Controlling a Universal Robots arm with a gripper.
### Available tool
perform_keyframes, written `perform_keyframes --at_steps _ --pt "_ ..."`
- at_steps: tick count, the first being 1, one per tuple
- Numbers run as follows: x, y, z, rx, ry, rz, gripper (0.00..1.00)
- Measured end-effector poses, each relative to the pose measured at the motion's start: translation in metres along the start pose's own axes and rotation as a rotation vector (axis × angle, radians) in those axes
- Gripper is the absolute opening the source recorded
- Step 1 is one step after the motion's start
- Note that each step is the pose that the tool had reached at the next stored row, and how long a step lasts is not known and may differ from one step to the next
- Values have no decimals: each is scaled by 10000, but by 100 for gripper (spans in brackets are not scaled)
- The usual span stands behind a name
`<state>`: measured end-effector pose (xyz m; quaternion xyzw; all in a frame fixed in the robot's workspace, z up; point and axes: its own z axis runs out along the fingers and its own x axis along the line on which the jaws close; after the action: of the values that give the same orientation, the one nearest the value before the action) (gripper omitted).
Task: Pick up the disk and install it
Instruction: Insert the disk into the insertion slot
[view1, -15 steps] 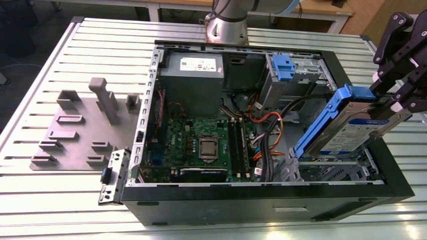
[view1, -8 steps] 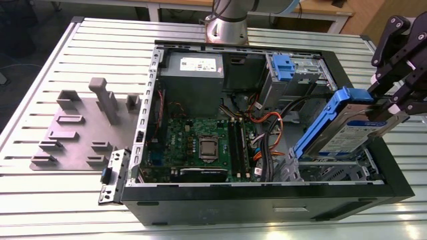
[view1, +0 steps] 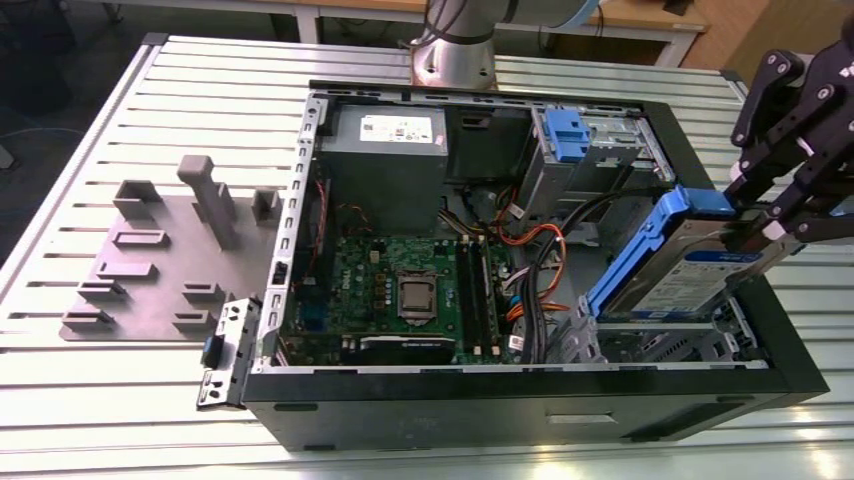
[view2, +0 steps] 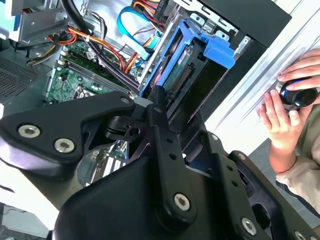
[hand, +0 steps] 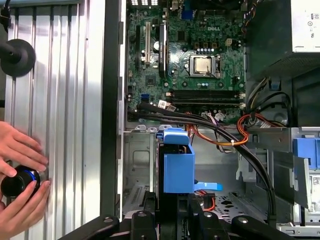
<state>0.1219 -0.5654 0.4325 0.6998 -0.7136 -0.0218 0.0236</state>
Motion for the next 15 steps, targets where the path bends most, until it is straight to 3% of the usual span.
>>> perform_keyframes --at_steps 15 --pt "4 -18 271 -2 1 1 35"
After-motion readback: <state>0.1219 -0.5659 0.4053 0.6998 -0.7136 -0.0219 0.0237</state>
